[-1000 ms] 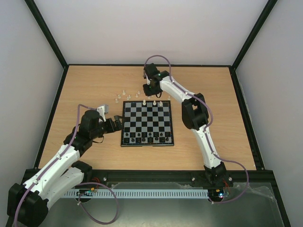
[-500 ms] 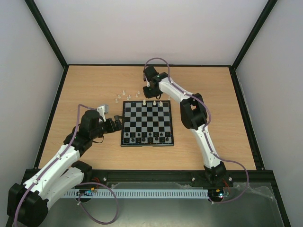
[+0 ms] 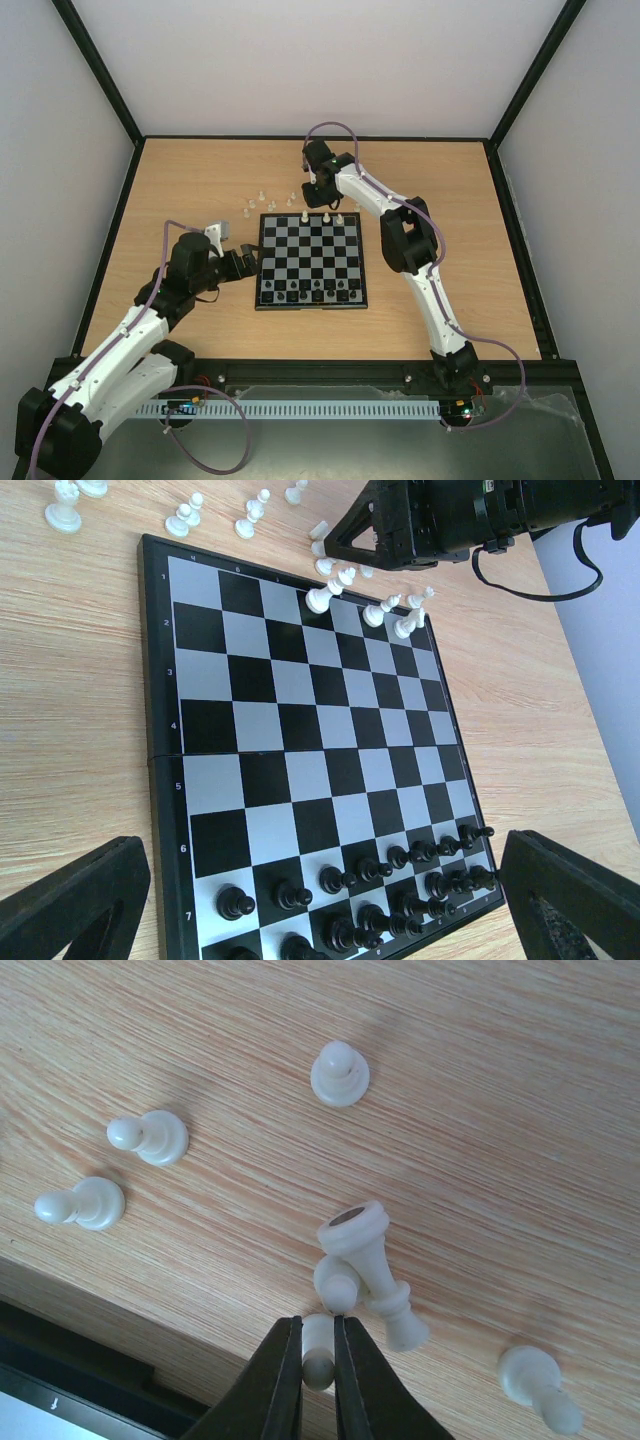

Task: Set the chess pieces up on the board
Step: Pick up the chess piece at the center of the board, then place the chess piece on the chessboard.

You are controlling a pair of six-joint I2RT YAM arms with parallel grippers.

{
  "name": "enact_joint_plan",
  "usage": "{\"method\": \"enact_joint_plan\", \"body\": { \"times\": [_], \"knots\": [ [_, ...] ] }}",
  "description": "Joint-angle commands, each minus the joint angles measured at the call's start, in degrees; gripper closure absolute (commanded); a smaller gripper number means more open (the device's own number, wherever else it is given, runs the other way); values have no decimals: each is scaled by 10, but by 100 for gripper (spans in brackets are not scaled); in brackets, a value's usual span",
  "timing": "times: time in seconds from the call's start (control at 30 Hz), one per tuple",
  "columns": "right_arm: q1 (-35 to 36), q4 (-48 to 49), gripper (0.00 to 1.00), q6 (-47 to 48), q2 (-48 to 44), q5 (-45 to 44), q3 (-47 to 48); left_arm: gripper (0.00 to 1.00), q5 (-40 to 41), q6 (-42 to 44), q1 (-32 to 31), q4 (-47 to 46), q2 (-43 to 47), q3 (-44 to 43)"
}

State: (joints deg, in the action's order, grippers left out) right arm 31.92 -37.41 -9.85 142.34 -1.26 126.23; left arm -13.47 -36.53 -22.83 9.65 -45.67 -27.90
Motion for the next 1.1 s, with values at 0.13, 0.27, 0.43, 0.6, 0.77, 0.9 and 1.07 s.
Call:
{"method": "enact_joint_plan", "body": {
  "times": [0.13, 0.27, 0.43, 0.6, 0.77, 0.9, 1.07],
  "knots": [
    [3, -29, 91, -1, -12, -4, 17, 1, 1, 2, 3, -10, 9, 4],
    [4, -29, 92, -3, -36, -5, 10, 1, 0, 2, 3, -9, 11, 4],
    [7, -28, 92, -4, -65, -10, 0, 1, -1, 2, 3, -9, 14, 4],
    [13, -32, 92, -5, -88, -17, -4, 1, -1, 1, 3, -7, 16, 3],
    [27, -37, 92, -3, -109, -28, -7, 1, 0, 0, 3, -4, 22, 3],
    [37, -43, 91, -2, -122, -32, -10, 1, -1, -1, 3, -2, 25, 3],
    [51, -40, 91, -4, -144, -37, -42, 1, 1, -2, 3, 2, 32, 3]
  ]
}}
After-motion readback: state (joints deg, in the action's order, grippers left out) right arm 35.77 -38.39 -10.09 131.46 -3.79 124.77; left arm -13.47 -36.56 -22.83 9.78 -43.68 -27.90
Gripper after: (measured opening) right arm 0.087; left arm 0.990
